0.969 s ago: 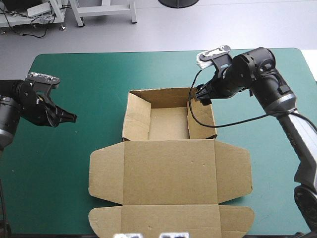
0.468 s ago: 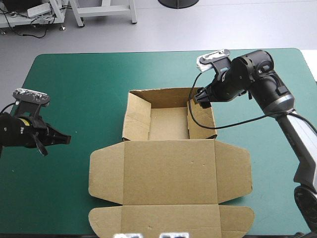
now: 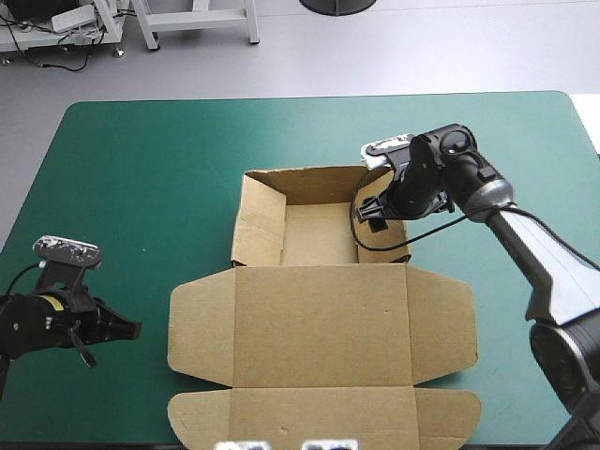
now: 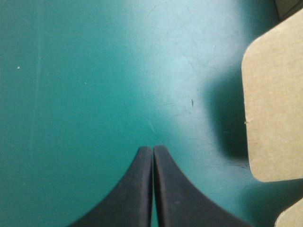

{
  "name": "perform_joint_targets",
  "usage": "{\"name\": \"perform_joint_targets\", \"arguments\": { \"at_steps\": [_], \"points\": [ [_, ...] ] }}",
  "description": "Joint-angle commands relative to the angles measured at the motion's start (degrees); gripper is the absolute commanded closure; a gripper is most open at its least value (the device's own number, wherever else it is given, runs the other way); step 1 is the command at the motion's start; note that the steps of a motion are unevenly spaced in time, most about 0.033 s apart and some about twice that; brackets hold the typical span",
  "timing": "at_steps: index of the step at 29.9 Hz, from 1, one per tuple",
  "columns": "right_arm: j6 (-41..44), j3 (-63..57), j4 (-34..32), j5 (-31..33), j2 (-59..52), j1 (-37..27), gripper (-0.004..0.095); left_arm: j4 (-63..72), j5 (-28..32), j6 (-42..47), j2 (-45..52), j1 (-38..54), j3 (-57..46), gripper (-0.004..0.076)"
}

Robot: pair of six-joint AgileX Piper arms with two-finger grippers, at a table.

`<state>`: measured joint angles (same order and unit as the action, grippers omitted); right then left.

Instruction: Fold the box

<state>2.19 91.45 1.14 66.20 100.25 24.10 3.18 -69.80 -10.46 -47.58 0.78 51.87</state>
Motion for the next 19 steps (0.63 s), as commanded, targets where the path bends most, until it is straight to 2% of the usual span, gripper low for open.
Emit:
{"name": "perform_joint_targets", "arguments": {
  "at_steps": [1,4,6,8,13,14,19],
  "points": [
    [0.0,1.5,-0.2,-2.3,1.7,-0.4,0.0118,0.9,4.3,0.4,3.2,0.2,-1.0,0.0729],
    [0.0,1.5,0.4,-4.3,4.2,-0.4,0.0157,0.8,4.4,0.4,4.4,0.2,-1.3,0.0729],
    [0.0,1.5,0.7,-4.9,5.7,-0.4,0.0248,0.5,4.5,0.4,4.5,0.2,-1.3,0.0729],
    [0.0,1.5,0.9,-4.9,6.4,-0.4,0.0394,0.5,4.5,0.4,4.5,0.2,-1.3,0.0729],
    [-1.0,1.5,0.4,-5.7,6.6,-0.4,0.0898,0.5,4.7,0.4,4.5,0.2,-1.3,0.0729],
    [-1.2,1.5,0.4,-6.0,6.6,-0.4,0.0930,0.5,4.7,0.4,4.5,0.2,-1.3,0.0729],
    [-4.1,2.6,-0.1,-6.9,6.6,-1.1,0.0933,0.5,5.3,0.4,4.5,0.2,-1.3,0.0729]
  ]
}}
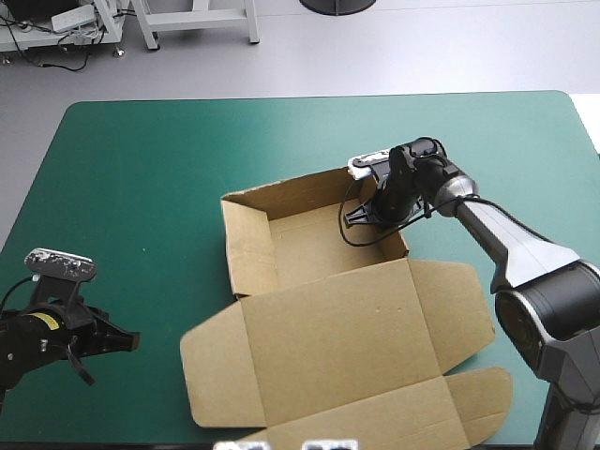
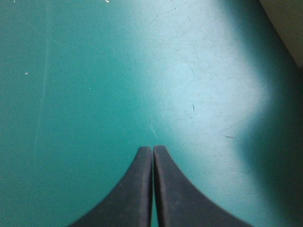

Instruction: Fold the box

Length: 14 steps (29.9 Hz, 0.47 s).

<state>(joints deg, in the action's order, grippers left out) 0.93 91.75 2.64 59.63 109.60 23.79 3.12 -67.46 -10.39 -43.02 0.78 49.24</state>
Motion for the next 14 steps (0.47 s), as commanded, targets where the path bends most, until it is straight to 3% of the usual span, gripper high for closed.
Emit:
{"name": "perform_joint_targets", "arguments": {
  "at_steps": [1,7,14],
  "points": [
    [-4.0,3.2,-1.7,0.0,-2.8,-1.6,0.0933,0.6,3.1,0.3,0.0,0.2,1.3,0.0729],
    [-10.1,11.6,-2.0,3.7,-2.8,-11.7,0.0933,0.6,3.3,0.3,0.0,0.2,1.3,0.0729],
    [-17.7,19.8,-1.6,6.1,-2.8,-30.2,0.0933,0.6,3.8,0.3,0.0,0.2,1.3,0.0729]
  ]
}}
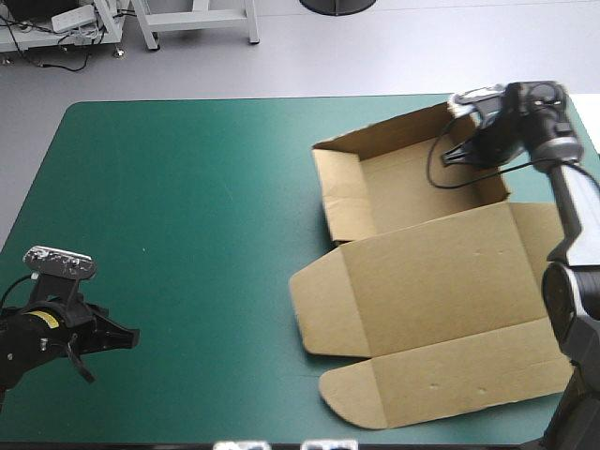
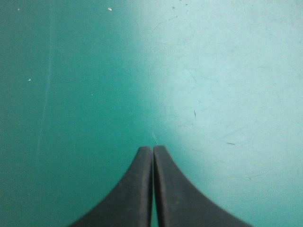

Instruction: Fold the box

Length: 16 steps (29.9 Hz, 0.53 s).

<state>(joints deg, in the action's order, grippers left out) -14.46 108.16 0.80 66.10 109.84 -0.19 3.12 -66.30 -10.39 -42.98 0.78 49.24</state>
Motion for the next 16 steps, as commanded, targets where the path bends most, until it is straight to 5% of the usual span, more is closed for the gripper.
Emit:
{"name": "perform_joint_targets", "arguments": {
  "at_steps": [1,7,16],
  "points": [
    [-2.8,3.5,0.9,-1.2,-3.0,-8.6,0.0933,0.6,2.6,0.3,-0.1,0.2,1.3,0.0729],
    [-5.7,3.5,2.8,-1.9,0.7,-16.4,0.0933,0.6,2.3,0.3,-0.3,0.2,1.3,0.0729],
    [-6.5,3.5,2.0,-7.2,7.4,-17.2,0.0931,0.6,0.6,0.3,-0.3,0.2,1.3,0.0729]
  ]
}}
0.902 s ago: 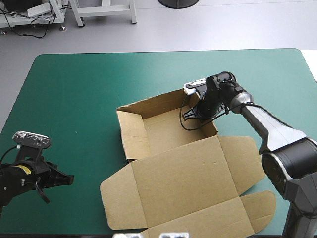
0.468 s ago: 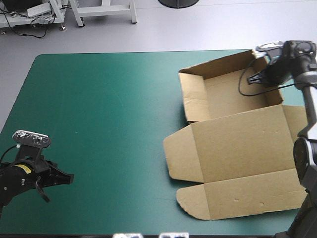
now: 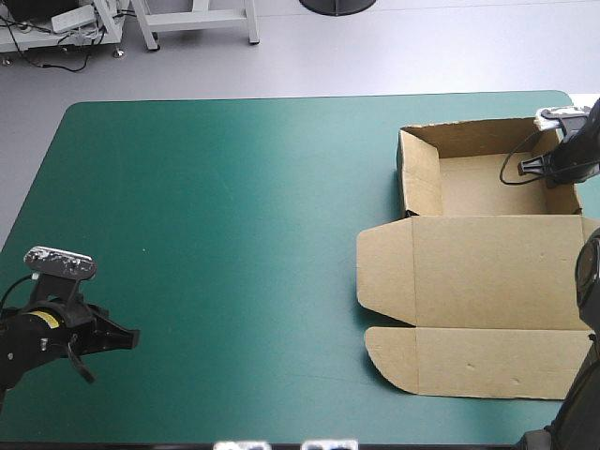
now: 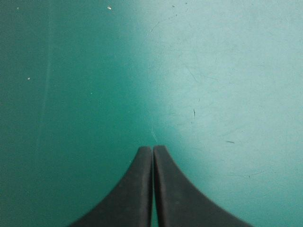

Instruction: Fold the box

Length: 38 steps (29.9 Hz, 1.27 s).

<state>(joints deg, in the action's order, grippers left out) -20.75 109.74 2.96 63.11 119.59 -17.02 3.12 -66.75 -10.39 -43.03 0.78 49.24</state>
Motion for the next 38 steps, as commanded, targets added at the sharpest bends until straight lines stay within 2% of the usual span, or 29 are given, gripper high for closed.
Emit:
{"name": "perform_joint_targets", "arguments": {
  "at_steps": [1,5,8,10,15,18,21,23,25,28,31,36,38],
  "points": [
    [-0.2,1.9,-0.3,-4.5,-2.2,-0.4,0.0931,0.6,0.7,0.3,-0.3,0.2,1.3,0.0729],
    [-0.2,1.9,-0.7,-5.7,-2.1,-0.4,0.0915,0.6,0.4,0.6,-0.3,0.2,1.3,0.0729],
    [-1.8,1.9,-1.5,-5.8,-2.1,-0.4,0.0812,0.8,0.4,0.8,-0.3,0.2,1.3,0.0729],
    [-3.5,1.9,-2.4,-5.6,-2.1,-0.4,0.0674,0.8,0.0,0.8,-0.3,0.2,1.3,0.0729],
    [-2.2,4.5,-6.3,-2.6,-2.1,-0.4,0.0210,0.8,0.0,0.8,-0.3,0.2,1.3,0.0729],
    [0.1,8.7,-8.5,0.4,-2.1,-0.4,0.0075,0.8,0.0,0.8,-0.3,0.2,1.3,0.0729],
    [1.6,13.8,-7.0,5.8,-2.2,-0.4,0.0077,0.8,0.0,0.8,-0.3,0.2,1.3,0.0729],
    [2.4,17.0,-1.5,8.6,-2.5,-0.4,0.0077,0.8,0.2,0.8,-0.3,0.2,1.3,0.0729],
    [2.0,18.6,7.4,8.6,-4.0,-0.2,0.0077,0.8,0.3,0.8,-0.3,0.2,1.3,0.0729],
    [-1.4,18.9,17.2,8.6,-7.4,1.5,0.0077,0.6,0.3,0.8,-0.3,0.2,1.3,0.0729],
    [-1.9,18.9,15.3,8.6,-10.9,5.2,0.0093,0.6,1.0,0.8,-0.3,0.2,1.3,0.0729],
    [1.0,18.9,4.8,8.6,-18.6,13.6,0.0207,1.3,1.3,0.8,-0.3,0.2,1.3,0.0729],
    [2.5,18.4,4.6,8.6,-22.2,16.5,0.0237,2.1,1.3,0.7,-0.3,0.2,1.3,0.0729]
  ]
}}
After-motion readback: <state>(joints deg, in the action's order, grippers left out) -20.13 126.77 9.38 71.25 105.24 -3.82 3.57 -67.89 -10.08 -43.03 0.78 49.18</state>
